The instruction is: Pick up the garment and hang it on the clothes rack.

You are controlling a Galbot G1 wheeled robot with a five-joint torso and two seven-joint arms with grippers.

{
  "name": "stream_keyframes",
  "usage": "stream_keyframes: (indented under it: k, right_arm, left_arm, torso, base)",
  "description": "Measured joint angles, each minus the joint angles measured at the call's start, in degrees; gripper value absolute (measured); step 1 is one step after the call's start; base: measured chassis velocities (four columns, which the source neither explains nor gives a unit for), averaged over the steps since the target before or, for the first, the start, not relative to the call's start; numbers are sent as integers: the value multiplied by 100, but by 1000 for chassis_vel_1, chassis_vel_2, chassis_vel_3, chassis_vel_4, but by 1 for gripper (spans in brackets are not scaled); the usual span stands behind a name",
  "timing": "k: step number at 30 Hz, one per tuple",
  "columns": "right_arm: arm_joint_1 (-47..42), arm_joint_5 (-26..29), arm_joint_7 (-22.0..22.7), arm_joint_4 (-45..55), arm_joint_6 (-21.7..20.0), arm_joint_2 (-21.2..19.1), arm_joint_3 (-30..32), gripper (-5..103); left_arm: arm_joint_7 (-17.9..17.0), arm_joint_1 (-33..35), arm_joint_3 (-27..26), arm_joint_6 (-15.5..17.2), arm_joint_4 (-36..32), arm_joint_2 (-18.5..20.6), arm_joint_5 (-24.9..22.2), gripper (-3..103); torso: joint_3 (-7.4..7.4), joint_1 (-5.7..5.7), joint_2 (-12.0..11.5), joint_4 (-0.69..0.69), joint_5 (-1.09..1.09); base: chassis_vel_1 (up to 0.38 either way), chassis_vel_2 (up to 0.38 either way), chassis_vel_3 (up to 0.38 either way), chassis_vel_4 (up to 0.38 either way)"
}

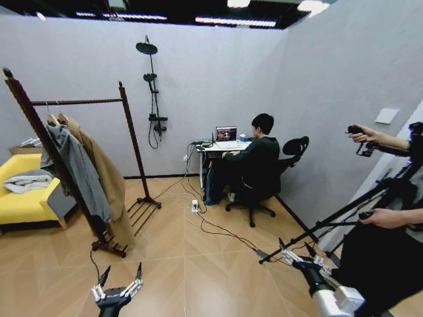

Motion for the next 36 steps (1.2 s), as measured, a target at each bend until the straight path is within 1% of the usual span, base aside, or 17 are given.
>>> stream_keyframes:
  k: [1,5,7,11,13,17,24,28,36]
  right_arm:
    - [9,-41,90,-3,80,39,-50,100]
    - [10,-48,104,-2,95,46,-58,100]
    - [4,-117,193,16,228,67,-102,100]
    - [1,-160,219,30,348,14,-103,100]
    - [27,-181,241,59,530,-31,-86,100]
    - [0,-185,286,173,660,-56,-131,100]
    - [-69,-220,282,283,614,-60,-186,100]
    - [-106,-277,203,264,565,-12,-196,100]
    - [-117,-271,42,141,646,34,-207,100]
  left_arm:
    - [0,0,0,0,0,0,0,100]
    - [0,0,0,0,0,0,0,100]
    - [0,0,0,0,0,0,0,100]
    - [0,0,0,0,0,0,0,100]
    - [0,0,0,0,0,0,0,100]
    - [0,0,0,0,0,0,0,100]
    - [0,0,0,0,0,0,0,100]
    - [0,0,0,0,0,0,0,100]
    - [0,0,0,0,0,0,0,100]
  torso:
    - [0,0,0,1,0]
    - [0,0,0,1,0]
    - [0,0,0,1,-1]
    - [0,0,0,0,-1]
    - [0,0,0,1,0]
    - [0,0,0,1,0]
    - [0,0,0,1,0]
    - [0,0,0,1,0]
    - [0,0,0,0,0]
  base:
    - [0,0,0,0]
    - [0,0,0,0]
    - [0,0,0,0]
    - [0,0,0,0]
    - [0,0,0,0]
    - [0,0,0,0]
    - [0,0,0,0]
    - [0,0,0,0]
    - [0,0,0,0]
